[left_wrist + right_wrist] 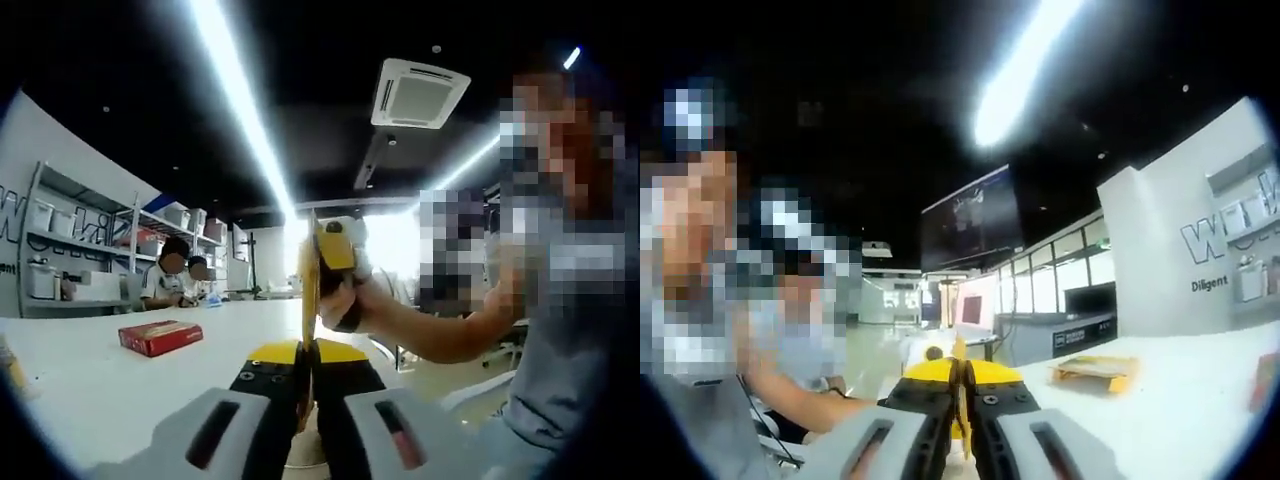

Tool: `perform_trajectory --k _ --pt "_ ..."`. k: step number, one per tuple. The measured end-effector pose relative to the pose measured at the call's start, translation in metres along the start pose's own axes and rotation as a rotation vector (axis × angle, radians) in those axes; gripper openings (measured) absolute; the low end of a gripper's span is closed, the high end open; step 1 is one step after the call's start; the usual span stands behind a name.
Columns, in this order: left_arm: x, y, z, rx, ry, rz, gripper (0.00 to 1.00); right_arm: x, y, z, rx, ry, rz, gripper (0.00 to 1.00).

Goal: Tear open the coffee pouch, take out the coffee, and pour the coffee from the pouch into the cup

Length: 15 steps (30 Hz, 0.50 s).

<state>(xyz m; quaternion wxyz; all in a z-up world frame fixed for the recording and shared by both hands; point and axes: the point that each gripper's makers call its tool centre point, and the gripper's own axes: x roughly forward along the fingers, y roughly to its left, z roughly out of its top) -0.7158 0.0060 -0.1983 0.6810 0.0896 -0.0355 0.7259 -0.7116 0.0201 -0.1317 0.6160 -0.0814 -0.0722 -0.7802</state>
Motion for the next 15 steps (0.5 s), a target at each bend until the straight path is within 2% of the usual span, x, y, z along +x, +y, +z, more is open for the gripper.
perform_trajectory --k 5,10,15 --pt "-0.0001 -0.0021 -0.0004 0.005 0.001 0.003 0.06 -0.0009 -0.0052 -0.0015 0.017 -0.041 -0.080 0.10" --pt "0.0008 -0.0053 0.0020 0.000 -0.016 -0.006 0.06 -0.0030 0.0029 0.0005 0.009 -0.104 -0.137 0.14" --pt "0.0013 -0.0072 -0.0007 -0.006 -0.008 -0.012 0.06 -0.0040 0.0040 -0.0040 -0.033 -0.088 -0.203 0.16"
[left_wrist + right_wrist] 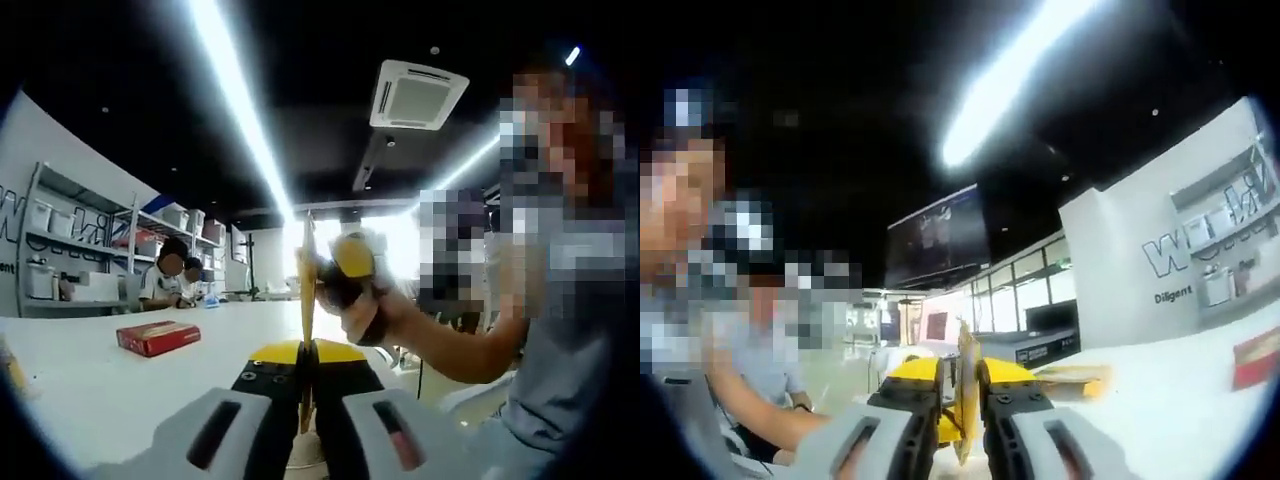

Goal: Tear open the coffee pouch, take out the coffee, and pour the coffee from the pouch into the cup

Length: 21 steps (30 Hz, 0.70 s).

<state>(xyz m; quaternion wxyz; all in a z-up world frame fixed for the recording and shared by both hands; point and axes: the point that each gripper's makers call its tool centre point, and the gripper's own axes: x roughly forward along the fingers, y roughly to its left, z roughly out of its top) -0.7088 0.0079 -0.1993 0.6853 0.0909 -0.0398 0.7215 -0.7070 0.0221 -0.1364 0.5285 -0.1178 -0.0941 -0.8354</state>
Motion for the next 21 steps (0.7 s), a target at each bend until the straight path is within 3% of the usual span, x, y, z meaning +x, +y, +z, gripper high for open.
perform_trajectory --k 8,13,21 --pt "-0.001 0.002 -0.002 -0.017 0.001 -0.013 0.06 -0.002 -0.003 0.005 -0.007 0.003 -0.044 0.14" --pt "-0.001 0.002 -0.002 -0.033 -0.002 -0.022 0.06 -0.003 -0.007 0.007 0.022 0.004 -0.058 0.07" --pt "-0.002 0.010 0.004 -0.057 -0.026 -0.022 0.12 0.001 -0.006 0.012 0.048 -0.005 -0.022 0.03"
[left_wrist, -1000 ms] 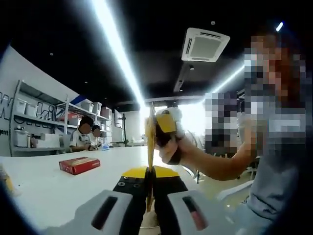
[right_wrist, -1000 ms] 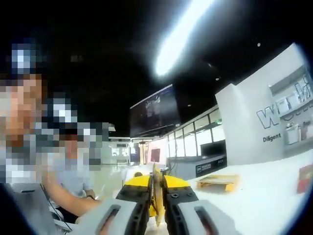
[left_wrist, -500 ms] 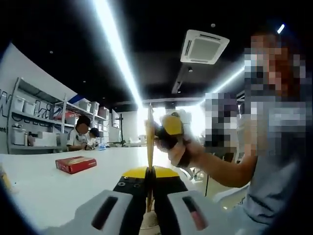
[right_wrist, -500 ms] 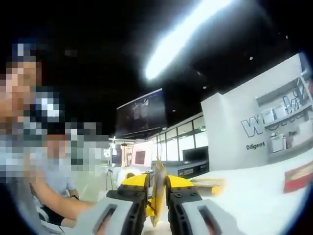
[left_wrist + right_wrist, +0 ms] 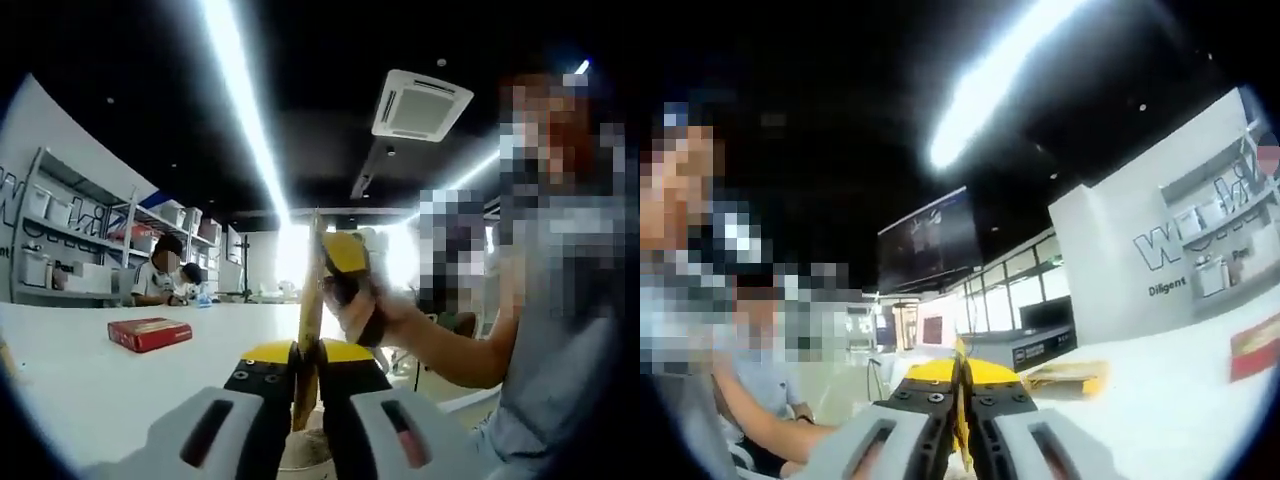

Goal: Tear open the coffee pouch, take out the coffee, and pour the coffee from the pouch into the cup

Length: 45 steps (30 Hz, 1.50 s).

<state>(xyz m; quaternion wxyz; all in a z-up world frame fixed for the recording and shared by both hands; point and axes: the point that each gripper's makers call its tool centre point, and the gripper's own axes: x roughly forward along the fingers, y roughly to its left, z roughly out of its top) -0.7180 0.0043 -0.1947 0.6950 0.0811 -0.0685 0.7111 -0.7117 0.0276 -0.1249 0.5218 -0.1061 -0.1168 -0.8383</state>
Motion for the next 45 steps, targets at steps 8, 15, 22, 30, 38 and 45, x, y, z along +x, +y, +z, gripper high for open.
perform_trajectory --k 8,15,22,30,38,45 --pt "-0.001 0.001 0.000 -0.023 -0.006 -0.008 0.13 0.000 0.002 0.003 0.010 -0.039 0.065 0.03" --pt "-0.002 -0.002 -0.001 -0.048 -0.009 -0.013 0.12 0.000 0.002 0.008 0.022 -0.033 0.106 0.03" --pt "-0.001 -0.007 -0.002 -0.029 0.000 -0.009 0.06 0.003 -0.003 0.005 0.033 -0.025 0.174 0.03" --pt "0.001 -0.003 -0.004 -0.010 0.009 0.015 0.05 -0.001 -0.012 -0.003 0.024 -0.009 0.188 0.16" --pt "0.005 -0.008 -0.007 0.010 0.035 0.005 0.05 0.002 -0.007 -0.025 0.000 0.068 0.210 0.16" --pt "0.006 -0.008 -0.012 -0.002 0.062 0.022 0.16 0.003 -0.009 -0.024 0.035 0.046 0.215 0.04"
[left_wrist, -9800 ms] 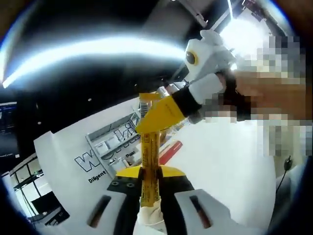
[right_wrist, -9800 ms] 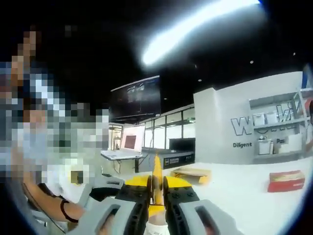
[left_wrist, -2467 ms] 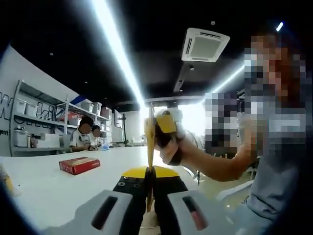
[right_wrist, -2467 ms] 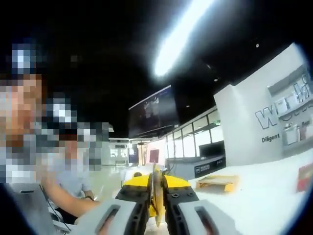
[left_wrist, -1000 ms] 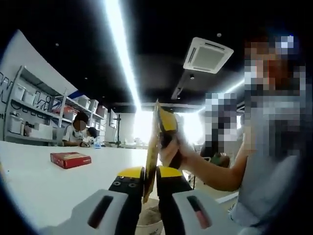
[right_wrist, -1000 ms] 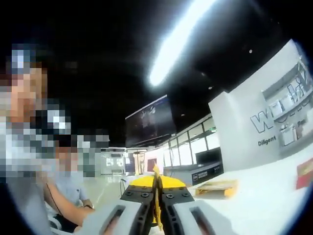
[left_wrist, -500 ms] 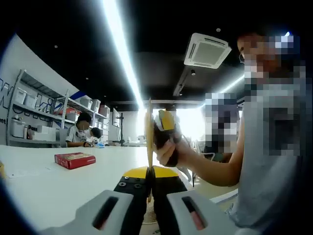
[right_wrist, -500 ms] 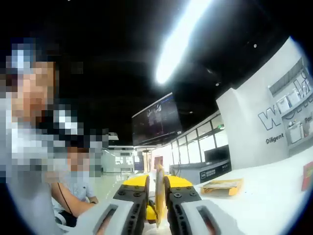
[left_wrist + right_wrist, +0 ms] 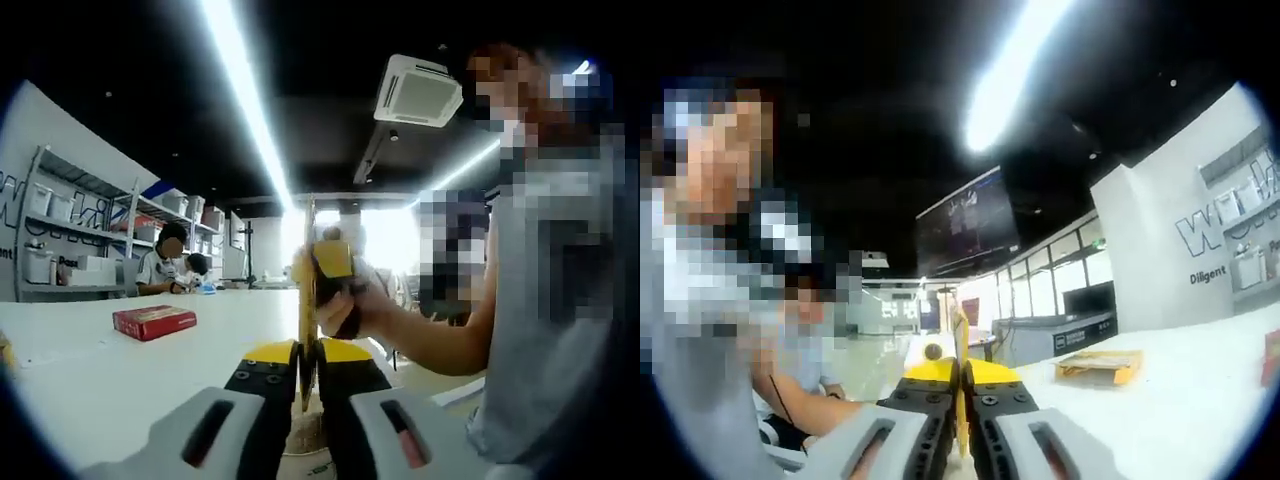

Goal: Tear open the coffee pouch, take out the coffee, and pour the coffee from the pouch into the cup

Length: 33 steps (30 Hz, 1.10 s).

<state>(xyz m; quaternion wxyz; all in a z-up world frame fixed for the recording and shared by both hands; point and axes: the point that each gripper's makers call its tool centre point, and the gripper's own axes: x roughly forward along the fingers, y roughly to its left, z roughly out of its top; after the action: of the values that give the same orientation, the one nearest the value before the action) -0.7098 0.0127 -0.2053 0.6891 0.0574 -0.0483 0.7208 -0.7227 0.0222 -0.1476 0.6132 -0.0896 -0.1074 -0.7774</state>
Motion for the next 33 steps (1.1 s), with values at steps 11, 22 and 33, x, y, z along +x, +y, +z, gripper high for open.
perform_trajectory --k 11,22,33 --pt "0.000 0.017 0.021 0.001 0.041 -0.036 0.13 0.005 0.006 0.001 0.000 -0.026 0.044 0.04" --pt "0.001 0.024 0.020 0.032 0.091 -0.024 0.05 0.002 0.002 0.005 -0.055 0.005 0.029 0.18" --pt "0.003 0.015 0.012 0.034 0.126 -0.044 0.05 -0.003 0.004 0.029 -0.038 -0.024 0.040 0.07"
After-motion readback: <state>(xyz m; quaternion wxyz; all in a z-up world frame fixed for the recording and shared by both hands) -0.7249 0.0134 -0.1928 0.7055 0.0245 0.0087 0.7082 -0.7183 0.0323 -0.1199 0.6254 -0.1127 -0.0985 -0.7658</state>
